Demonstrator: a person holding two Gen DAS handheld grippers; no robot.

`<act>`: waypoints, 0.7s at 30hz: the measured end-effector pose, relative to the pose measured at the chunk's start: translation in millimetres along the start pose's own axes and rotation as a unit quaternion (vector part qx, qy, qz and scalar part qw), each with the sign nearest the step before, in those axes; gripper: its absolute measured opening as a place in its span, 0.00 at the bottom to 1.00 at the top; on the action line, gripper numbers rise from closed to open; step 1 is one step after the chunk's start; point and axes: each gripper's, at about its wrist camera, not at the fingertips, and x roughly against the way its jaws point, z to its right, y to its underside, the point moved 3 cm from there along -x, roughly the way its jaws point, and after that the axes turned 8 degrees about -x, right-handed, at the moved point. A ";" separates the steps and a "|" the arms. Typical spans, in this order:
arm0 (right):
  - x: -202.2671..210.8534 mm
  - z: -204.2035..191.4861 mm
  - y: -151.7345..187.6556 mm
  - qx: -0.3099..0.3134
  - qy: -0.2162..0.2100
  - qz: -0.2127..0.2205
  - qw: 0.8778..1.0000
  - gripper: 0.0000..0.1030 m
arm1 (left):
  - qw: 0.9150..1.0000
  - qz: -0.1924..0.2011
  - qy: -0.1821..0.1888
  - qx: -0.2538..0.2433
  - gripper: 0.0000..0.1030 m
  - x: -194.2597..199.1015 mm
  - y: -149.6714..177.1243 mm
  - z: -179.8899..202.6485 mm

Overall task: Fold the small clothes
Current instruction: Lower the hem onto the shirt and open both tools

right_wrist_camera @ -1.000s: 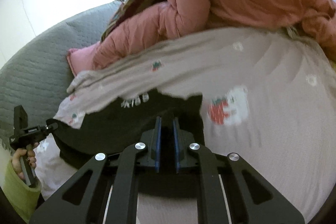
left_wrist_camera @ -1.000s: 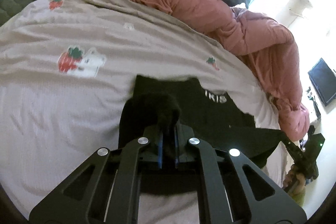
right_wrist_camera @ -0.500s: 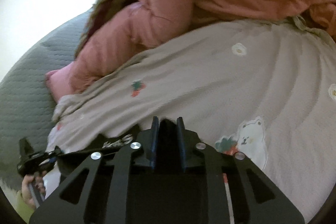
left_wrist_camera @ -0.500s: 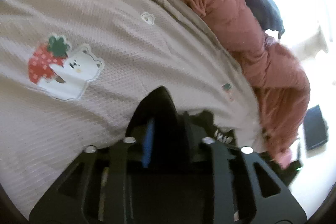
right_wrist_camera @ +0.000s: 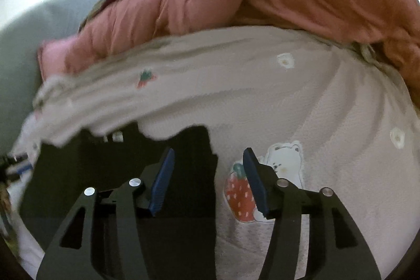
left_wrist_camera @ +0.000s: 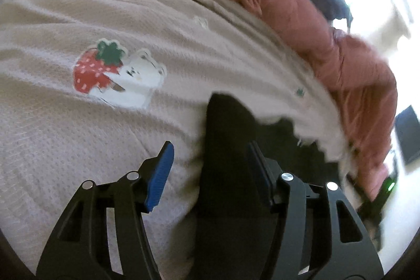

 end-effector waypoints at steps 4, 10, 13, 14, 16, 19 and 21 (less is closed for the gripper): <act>-22.0 -15.2 8.7 0.043 0.025 -0.038 0.998 0.41 | 0.997 -0.012 -0.046 -0.066 0.46 -11.5 7.9 21.3; -13.3 -9.2 13.0 0.015 0.011 -0.008 1.000 0.06 | 0.991 0.006 -0.077 -0.106 0.04 -12.1 13.4 34.7; 9.3 0.4 9.4 -0.003 0.006 0.030 1.000 0.06 | 0.990 0.036 -0.074 -0.117 0.04 0.9 5.8 41.8; 12.7 5.1 7.8 -0.012 0.004 0.035 0.999 0.06 | 0.990 0.038 -0.073 -0.117 0.04 2.1 2.4 42.4; 12.7 11.7 6.6 -0.022 0.011 0.034 0.999 0.06 | 0.990 0.036 -0.075 -0.113 0.04 -1.1 0.8 42.0; -6.3 12.7 15.6 -0.013 0.040 0.005 0.999 0.06 | 0.988 0.022 -0.093 -0.118 0.04 -17.2 5.2 41.3; -19.8 14.8 23.8 -0.011 0.056 -0.015 0.998 0.07 | 0.986 0.009 -0.106 -0.125 0.05 -28.1 13.7 38.4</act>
